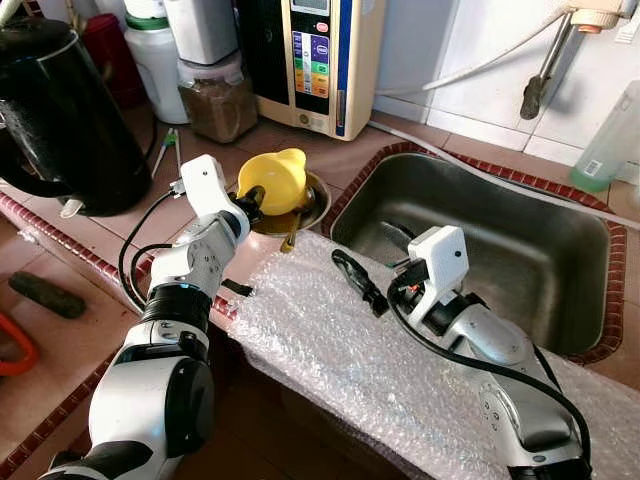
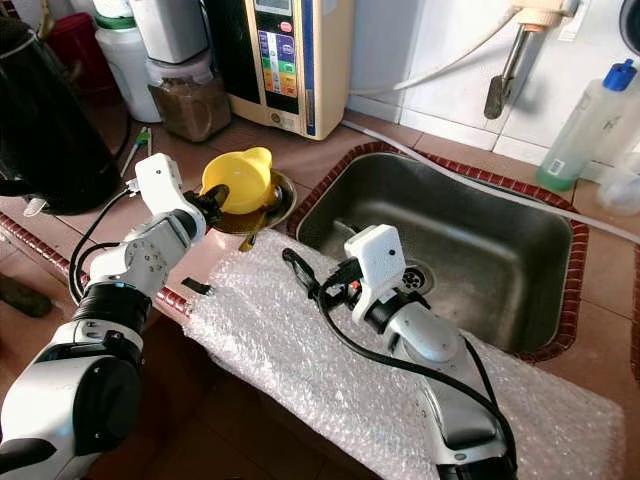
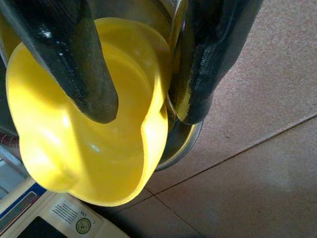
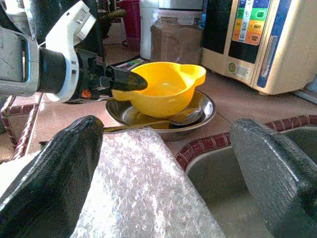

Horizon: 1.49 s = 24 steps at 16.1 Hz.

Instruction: Kitchen organization

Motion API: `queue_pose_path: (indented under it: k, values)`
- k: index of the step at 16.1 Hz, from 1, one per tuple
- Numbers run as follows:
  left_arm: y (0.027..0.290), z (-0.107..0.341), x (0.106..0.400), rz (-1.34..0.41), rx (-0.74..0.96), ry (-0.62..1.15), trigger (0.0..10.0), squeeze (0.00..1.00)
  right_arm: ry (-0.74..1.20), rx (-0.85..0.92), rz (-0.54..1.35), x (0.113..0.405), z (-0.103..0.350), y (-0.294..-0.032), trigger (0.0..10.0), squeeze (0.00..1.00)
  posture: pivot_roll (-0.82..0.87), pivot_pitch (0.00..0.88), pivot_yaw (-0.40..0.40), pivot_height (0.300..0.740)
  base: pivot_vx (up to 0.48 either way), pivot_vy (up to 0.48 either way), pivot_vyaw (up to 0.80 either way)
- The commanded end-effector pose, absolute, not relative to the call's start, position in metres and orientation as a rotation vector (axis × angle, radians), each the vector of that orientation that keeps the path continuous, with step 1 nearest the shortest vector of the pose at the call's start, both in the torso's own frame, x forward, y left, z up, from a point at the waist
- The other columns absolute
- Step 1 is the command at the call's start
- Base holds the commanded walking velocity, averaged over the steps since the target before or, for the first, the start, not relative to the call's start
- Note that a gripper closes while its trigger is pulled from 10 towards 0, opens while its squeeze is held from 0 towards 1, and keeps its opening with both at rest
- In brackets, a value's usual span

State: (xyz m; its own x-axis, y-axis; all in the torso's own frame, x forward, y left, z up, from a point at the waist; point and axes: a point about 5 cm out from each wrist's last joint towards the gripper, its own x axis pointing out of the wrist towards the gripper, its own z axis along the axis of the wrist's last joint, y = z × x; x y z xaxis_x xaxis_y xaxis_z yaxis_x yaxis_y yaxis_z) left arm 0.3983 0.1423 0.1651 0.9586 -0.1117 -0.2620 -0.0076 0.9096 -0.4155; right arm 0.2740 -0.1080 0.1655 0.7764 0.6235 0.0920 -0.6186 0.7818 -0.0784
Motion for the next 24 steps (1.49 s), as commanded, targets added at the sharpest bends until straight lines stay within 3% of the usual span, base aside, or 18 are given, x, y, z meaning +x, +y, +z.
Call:
queue_pose_path:
  k: [1, 6, 8, 11, 13, 17, 18, 19, 24]
  values:
    - [0.14, 0.162, 0.398, -0.068, -0.421, 0.305, 0.0, 0.0, -0.122, -0.039, 0.686, 0.273, 0.169, -0.107, 10.0, 0.0, -0.12, 0.047, 0.072, 0.74, 0.0, 0.0, 0.0]
    - [0.139, 0.162, 0.397, -0.07, -0.393, 0.279, 0.0, 0.0, -0.118, -0.024, 0.698, 0.272, 0.169, -0.106, 10.0, 0.0, -0.12, 0.05, 0.066, 0.74, 0.0, 0.0, 0.0]
    - [0.139, 0.167, 0.397, -0.085, -0.296, 0.236, 0.0, 0.0, -0.12, -0.023, 0.694, 0.274, 0.17, -0.106, 10.0, 0.0, -0.11, 0.056, 0.065, 0.74, 0.0, 0.0, 0.0]
    - [0.138, 0.182, 0.396, -0.1, -0.163, 0.079, 0.0, 0.0, -0.12, -0.02, 0.673, 0.276, 0.171, -0.108, 10.0, 0.0, -0.11, 0.08, 0.059, 0.74, 0.0, 0.0, 0.0]
    - [0.138, 0.18, 0.393, -0.102, -0.142, 0.055, 0.0, 0.0, -0.118, -0.019, 0.661, 0.277, 0.17, -0.108, 10.0, 0.0, -0.11, 0.084, 0.062, 0.74, 0.0, 0.0, 0.0]
    - [0.13, 0.2, 0.386, -0.147, -0.113, -0.153, 0.0, 0.0, -0.128, 0.007, 0.602, 0.283, 0.172, -0.111, 10.0, 0.0, -0.1, 0.085, 0.057, 0.74, 0.0, 0.0, 0.0]
    - [0.124, 0.204, 0.383, -0.19, -0.095, -0.198, 0.0, 0.0, -0.137, 0.059, 0.559, 0.287, 0.175, -0.113, 10.0, 0.0, -0.1, 0.081, 0.056, 0.74, 0.0, 0.0, 0.0]
    - [0.113, 0.206, 0.376, -0.25, -0.068, -0.243, 0.0, 0.0, -0.135, 0.257, 0.458, 0.297, 0.181, -0.121, 10.0, 0.0, -0.1, 0.077, 0.054, 0.74, 0.0, 0.0, 0.0]
    - [0.067, 0.199, 0.351, -0.469, -0.013, -0.303, 0.0, 0.0, -0.13, 0.404, 0.377, 0.309, 0.184, -0.132, 10.0, 0.0, -0.09, 0.064, 0.049, 0.74, 0.0, 0.0, 0.0]
